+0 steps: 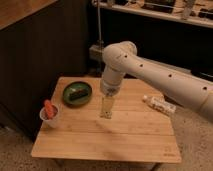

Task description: Place the eraser on the white sponge

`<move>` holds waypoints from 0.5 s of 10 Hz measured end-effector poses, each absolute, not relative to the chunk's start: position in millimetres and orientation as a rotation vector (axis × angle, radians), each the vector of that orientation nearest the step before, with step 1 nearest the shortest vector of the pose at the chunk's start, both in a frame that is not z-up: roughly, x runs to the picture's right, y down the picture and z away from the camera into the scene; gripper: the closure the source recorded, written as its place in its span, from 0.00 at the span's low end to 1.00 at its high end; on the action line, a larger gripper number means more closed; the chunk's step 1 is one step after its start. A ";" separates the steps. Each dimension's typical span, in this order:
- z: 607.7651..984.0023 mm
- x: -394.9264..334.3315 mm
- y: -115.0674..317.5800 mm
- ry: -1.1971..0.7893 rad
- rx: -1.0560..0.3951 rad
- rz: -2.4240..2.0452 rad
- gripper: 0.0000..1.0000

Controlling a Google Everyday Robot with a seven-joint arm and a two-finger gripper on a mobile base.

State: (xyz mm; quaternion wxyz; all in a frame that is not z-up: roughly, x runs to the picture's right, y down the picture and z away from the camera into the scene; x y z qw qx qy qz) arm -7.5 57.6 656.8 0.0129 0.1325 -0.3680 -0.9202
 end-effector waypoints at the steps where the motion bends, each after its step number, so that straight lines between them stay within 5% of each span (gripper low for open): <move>1: 658.8 -6.1 59.2 -1.147 0.421 -2.878 0.20; 5: 666.5 -12.5 65.5 -1.150 0.440 -2.917 0.20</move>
